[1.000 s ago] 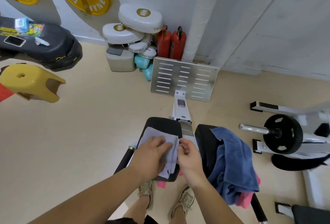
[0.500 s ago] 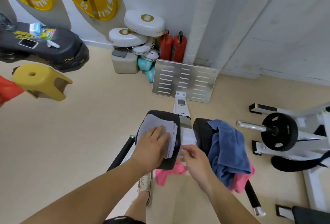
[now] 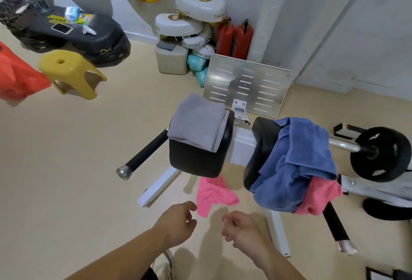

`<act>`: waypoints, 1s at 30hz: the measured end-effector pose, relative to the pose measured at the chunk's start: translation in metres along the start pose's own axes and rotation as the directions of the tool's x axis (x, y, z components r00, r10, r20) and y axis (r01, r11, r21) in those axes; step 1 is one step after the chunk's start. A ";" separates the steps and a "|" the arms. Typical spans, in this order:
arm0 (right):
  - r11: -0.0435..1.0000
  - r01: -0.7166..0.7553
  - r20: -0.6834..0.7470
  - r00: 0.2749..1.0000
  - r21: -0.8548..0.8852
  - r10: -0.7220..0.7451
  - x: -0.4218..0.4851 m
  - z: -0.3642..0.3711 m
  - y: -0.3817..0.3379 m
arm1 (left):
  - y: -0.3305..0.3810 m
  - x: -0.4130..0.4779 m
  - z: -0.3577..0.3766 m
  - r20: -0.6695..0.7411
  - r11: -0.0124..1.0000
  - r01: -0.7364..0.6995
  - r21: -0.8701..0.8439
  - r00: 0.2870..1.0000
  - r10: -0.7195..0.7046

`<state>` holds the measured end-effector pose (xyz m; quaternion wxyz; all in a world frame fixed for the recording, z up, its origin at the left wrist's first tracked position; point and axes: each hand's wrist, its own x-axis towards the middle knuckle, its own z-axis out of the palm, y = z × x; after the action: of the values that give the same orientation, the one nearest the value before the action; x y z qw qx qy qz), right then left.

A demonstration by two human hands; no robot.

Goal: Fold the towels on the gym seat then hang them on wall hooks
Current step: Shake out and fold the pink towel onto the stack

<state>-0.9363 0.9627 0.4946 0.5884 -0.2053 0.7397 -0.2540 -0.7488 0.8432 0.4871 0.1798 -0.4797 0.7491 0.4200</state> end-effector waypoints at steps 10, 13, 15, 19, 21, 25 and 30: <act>0.951 0.045 -0.050 0.997 -0.305 -0.063 0.281 0.081 0.186 | -0.129 0.198 0.148 0.039 0.999 -0.034 0.016 0.999 0.033; 0.903 0.062 -0.128 0.984 -0.425 -0.127 0.354 0.090 0.227 | -0.159 0.250 0.183 0.022 0.998 -0.061 0.031 0.998 0.061; 0.857 0.059 -0.119 0.983 -0.511 -0.139 0.393 0.093 0.248 | -0.174 0.278 0.202 0.009 0.996 -0.075 0.049 0.997 0.075; 0.681 0.010 -0.034 0.998 -0.732 -0.051 0.448 0.086 0.276 | -0.194 0.311 0.229 0.034 0.992 -0.120 0.049 0.992 0.118; 0.631 -0.015 -0.023 1.000 -0.776 -0.005 0.463 0.083 0.292 | -0.202 0.314 0.236 0.038 0.991 -0.123 0.048 0.992 0.122; 0.705 -0.088 -0.101 0.995 -0.703 0.024 0.474 0.078 0.320 | -0.215 0.307 0.243 0.052 0.994 -0.097 0.053 0.994 0.094; 0.784 -0.046 -0.188 0.978 -0.619 -0.091 0.475 0.080 0.314 | -0.219 0.302 0.238 0.032 0.995 -0.076 0.068 0.997 0.074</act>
<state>-0.9658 0.9133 -0.0773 0.4044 -0.3683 0.8368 -0.0238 -0.7332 0.8220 0.0451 0.1917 -0.4385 0.7778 0.4075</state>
